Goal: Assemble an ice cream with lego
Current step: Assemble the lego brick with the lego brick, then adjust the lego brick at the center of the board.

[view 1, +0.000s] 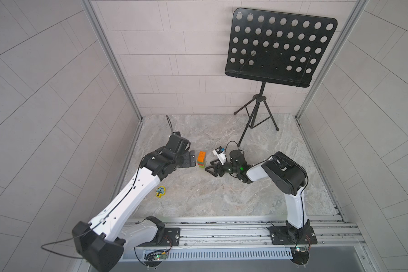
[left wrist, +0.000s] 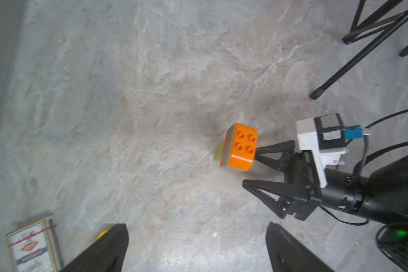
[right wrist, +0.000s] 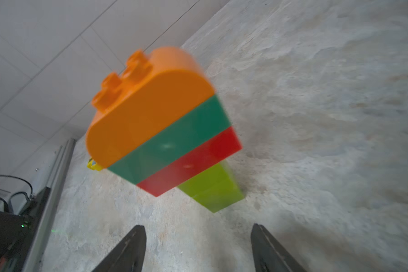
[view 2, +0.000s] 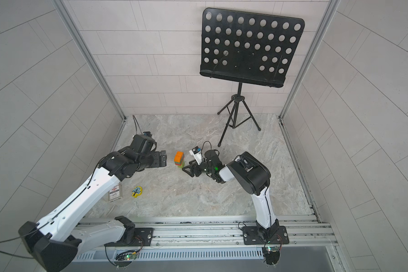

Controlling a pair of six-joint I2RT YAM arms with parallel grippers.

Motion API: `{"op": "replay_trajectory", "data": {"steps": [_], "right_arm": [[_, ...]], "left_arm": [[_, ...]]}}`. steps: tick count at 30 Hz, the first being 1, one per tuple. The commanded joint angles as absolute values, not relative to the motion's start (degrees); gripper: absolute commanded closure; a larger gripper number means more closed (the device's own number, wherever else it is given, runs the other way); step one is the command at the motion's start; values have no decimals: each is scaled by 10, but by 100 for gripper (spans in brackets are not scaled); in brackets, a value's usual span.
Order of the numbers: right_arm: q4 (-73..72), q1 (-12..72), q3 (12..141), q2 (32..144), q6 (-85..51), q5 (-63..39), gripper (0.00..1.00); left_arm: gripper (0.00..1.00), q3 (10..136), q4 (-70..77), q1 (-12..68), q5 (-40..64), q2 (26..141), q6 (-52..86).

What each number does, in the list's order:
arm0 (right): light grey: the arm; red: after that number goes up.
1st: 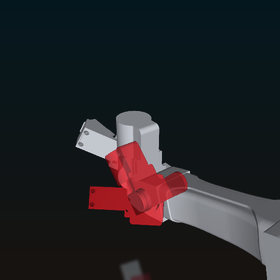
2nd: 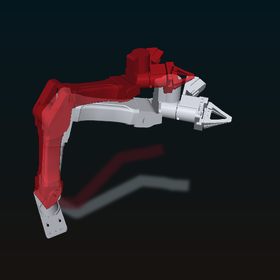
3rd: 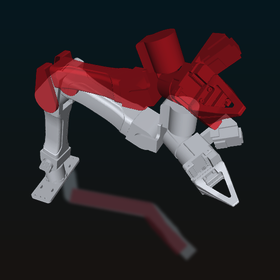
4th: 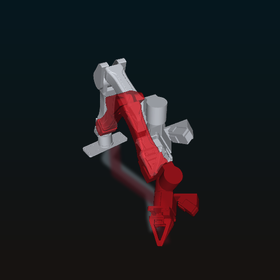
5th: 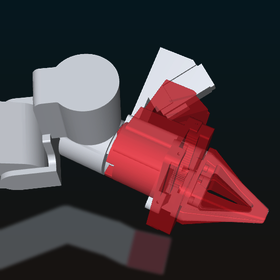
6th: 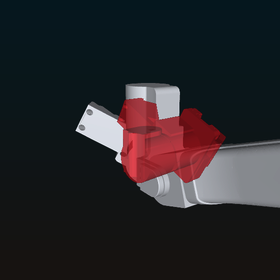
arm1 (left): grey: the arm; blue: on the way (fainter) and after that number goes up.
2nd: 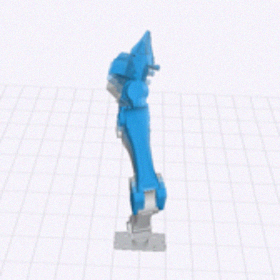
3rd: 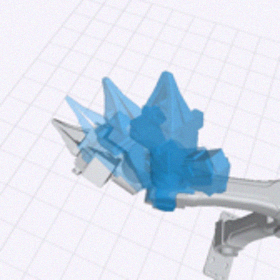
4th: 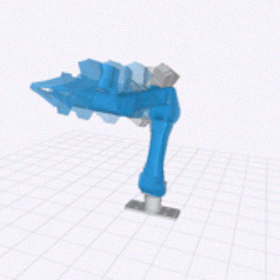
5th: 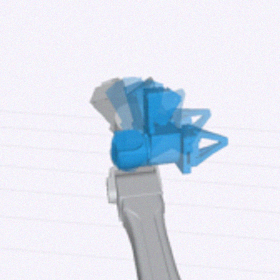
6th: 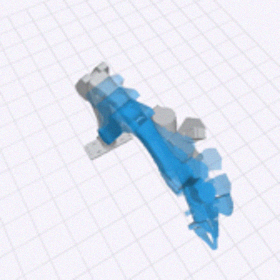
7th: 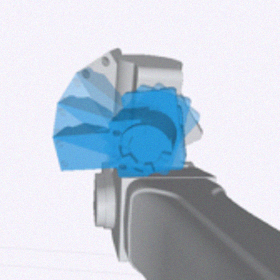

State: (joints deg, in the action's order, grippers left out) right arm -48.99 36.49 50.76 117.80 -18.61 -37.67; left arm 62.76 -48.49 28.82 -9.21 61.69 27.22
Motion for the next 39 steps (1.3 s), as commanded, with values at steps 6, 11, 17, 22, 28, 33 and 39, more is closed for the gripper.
{"op": "replay_trajectory", "data": {"steps": [6,11,17,22,28,33,39], "right_arm": [[-505,394,519,1208,-47,-294,28],[-535,397,523,1231,-49,-281,30],[-534,399,549,1253,-65,-274,30],[-523,400,580,1274,-88,-273,30],[-556,402,584,1288,-102,-274,34],[-569,403,575,1285,-101,-266,46],[-513,404,570,1256,-119,-239,69]], "left_arm": [[0,534,-460,285,-162,507,280],[0,533,-457,279,-158,499,289],[0,527,-446,275,-141,493,288],[0,528,-442,264,-121,494,288],[0,524,-434,250,-98,498,287],[0,524,-431,243,-84,503,286],[0,524,-432,242,-77,501,285]]}}
